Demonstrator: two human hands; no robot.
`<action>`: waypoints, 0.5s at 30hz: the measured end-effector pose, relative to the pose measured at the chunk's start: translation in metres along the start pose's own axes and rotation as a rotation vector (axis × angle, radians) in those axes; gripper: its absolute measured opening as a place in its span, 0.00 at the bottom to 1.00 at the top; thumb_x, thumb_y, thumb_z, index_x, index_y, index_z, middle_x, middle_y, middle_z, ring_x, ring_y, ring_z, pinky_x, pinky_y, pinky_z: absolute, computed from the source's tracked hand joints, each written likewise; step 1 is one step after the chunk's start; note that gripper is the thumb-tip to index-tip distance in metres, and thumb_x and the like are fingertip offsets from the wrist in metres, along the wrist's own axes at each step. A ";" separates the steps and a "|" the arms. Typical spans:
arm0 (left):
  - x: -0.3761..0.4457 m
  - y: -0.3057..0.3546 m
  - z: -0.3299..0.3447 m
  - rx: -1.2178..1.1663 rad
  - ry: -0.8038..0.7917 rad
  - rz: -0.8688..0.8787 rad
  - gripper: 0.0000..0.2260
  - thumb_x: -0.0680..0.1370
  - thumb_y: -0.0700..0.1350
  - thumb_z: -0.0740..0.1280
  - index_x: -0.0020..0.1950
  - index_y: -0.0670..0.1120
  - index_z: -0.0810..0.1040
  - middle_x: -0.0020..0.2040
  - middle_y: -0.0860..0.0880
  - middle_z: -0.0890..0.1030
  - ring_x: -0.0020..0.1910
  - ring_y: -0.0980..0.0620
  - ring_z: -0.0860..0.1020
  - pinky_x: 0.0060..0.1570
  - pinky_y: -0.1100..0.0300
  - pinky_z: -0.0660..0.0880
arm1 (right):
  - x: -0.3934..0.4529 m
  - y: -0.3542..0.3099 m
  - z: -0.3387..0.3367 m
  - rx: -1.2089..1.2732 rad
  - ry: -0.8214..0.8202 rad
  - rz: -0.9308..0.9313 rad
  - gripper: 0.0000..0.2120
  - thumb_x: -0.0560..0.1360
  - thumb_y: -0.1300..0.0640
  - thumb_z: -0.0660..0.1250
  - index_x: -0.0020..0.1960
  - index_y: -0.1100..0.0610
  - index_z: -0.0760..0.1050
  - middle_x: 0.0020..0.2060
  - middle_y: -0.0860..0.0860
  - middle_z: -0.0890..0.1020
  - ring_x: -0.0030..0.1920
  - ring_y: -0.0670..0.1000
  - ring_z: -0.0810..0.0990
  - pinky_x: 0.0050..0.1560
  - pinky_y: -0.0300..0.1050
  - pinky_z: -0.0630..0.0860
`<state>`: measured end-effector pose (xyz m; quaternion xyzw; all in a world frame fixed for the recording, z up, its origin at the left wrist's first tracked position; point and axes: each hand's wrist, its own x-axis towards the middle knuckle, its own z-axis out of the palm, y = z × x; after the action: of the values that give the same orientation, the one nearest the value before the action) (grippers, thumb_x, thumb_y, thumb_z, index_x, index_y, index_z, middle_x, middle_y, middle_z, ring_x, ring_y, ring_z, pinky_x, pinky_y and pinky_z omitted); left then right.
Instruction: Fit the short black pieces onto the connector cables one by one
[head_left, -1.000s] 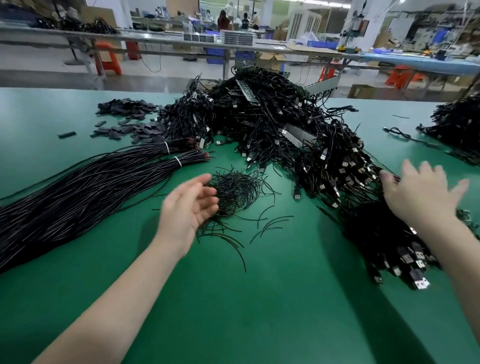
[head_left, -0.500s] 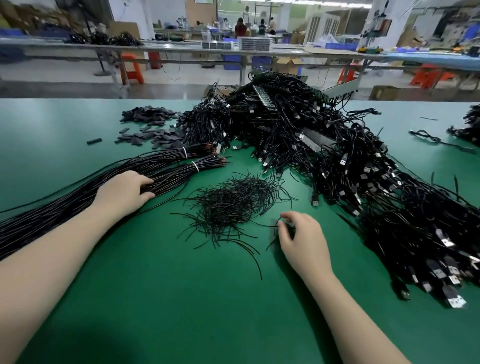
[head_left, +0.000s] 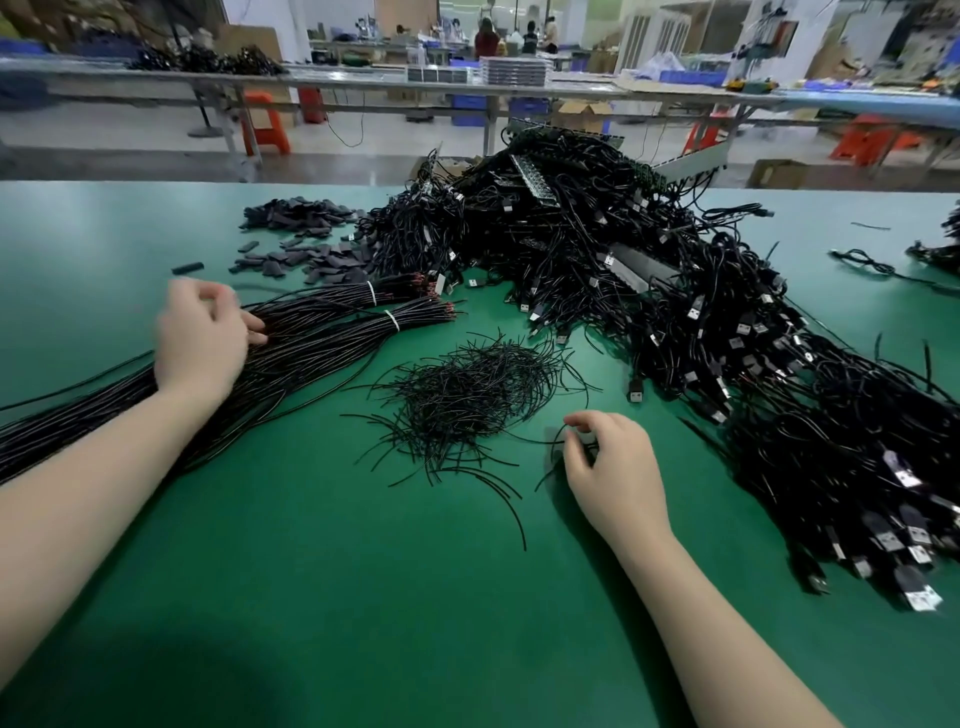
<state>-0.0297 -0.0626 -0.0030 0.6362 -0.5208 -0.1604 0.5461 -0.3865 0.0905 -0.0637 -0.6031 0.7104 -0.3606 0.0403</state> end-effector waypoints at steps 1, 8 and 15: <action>0.001 0.003 -0.005 -0.129 0.149 -0.014 0.05 0.81 0.51 0.53 0.50 0.52 0.64 0.35 0.53 0.78 0.27 0.56 0.80 0.36 0.49 0.74 | 0.000 0.000 0.000 0.004 0.000 0.003 0.09 0.78 0.57 0.64 0.56 0.56 0.79 0.49 0.49 0.81 0.55 0.50 0.75 0.50 0.39 0.68; -0.041 0.020 -0.038 0.076 0.065 0.521 0.03 0.82 0.55 0.56 0.52 0.66 0.64 0.33 0.49 0.74 0.29 0.54 0.71 0.31 0.55 0.68 | -0.012 -0.058 -0.009 0.079 0.162 -0.332 0.23 0.75 0.65 0.68 0.69 0.60 0.70 0.67 0.57 0.73 0.42 0.51 0.79 0.45 0.48 0.79; -0.100 0.011 -0.044 0.262 -0.154 0.796 0.08 0.77 0.41 0.65 0.53 0.37 0.75 0.39 0.41 0.83 0.32 0.41 0.83 0.29 0.52 0.75 | 0.001 -0.189 0.026 -0.162 -0.213 -0.771 0.25 0.79 0.54 0.63 0.74 0.54 0.62 0.69 0.54 0.68 0.48 0.58 0.80 0.36 0.48 0.71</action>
<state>-0.0419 0.0454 -0.0143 0.4358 -0.7810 0.0835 0.4394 -0.2181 0.0752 0.0235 -0.8605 0.4502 -0.2275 -0.0721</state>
